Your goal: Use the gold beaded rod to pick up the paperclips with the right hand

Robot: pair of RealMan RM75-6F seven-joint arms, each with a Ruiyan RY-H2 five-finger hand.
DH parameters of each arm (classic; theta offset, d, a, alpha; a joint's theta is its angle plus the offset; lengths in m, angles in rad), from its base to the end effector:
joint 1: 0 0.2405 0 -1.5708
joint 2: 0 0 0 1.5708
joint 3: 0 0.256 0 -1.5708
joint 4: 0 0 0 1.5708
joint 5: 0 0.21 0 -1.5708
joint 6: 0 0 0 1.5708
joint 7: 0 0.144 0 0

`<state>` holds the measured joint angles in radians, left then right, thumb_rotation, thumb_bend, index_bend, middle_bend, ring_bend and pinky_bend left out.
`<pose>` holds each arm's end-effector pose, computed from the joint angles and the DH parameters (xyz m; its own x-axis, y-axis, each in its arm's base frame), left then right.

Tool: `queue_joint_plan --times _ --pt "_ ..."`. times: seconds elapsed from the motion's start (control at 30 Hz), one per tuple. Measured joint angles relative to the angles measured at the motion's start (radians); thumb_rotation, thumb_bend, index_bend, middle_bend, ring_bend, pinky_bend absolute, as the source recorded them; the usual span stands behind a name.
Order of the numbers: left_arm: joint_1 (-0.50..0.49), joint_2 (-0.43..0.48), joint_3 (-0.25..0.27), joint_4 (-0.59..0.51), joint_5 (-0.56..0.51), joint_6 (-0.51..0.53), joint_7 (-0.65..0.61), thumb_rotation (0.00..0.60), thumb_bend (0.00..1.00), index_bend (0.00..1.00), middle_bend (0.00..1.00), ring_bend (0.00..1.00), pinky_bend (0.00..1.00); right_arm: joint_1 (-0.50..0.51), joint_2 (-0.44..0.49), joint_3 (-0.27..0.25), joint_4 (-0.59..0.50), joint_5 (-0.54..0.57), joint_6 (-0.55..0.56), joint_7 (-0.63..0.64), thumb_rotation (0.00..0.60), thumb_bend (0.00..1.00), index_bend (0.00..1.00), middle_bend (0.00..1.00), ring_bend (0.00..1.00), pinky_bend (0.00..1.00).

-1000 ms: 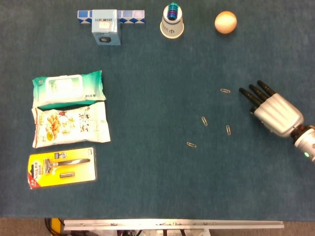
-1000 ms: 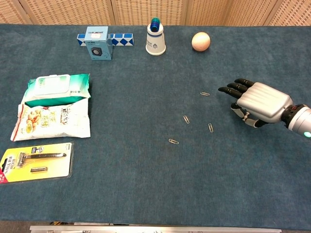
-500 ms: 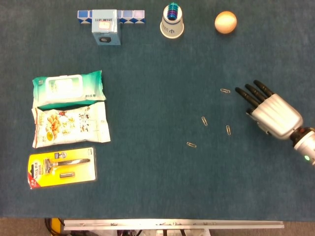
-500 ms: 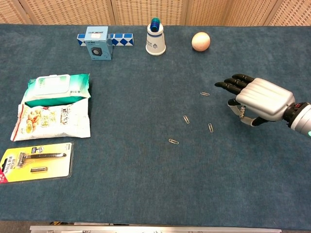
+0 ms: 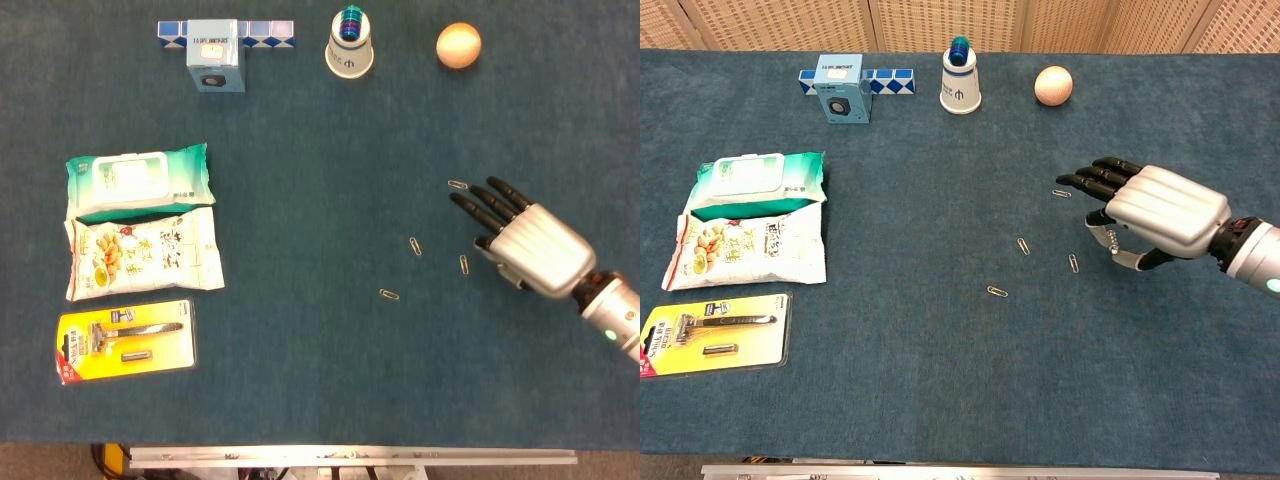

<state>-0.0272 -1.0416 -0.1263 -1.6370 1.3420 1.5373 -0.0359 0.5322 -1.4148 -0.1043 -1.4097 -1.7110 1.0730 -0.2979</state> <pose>-0.3317 0.1754 0.2088 0.4027 -0.1119 0.9085 0.9062 0.1888 -0.3784 -0.2313 -0.2472 -0.0015 0.7578 -0.1214 0.6411 -0.5350 -0.6781 0.5039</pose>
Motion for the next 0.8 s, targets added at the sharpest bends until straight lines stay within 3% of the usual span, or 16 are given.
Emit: queue_joint_plan --times 0.8 --pt "0.021 0.016 -0.021 -0.004 -0.035 0.021 -0.012 0.600 0.36 0.47 0.42 0.31 0.50 0.016 -0.033 -0.014 -0.028 -0.051 0.013 0.084 0.600 0.29 0.69 0.04 0.00 0.07"
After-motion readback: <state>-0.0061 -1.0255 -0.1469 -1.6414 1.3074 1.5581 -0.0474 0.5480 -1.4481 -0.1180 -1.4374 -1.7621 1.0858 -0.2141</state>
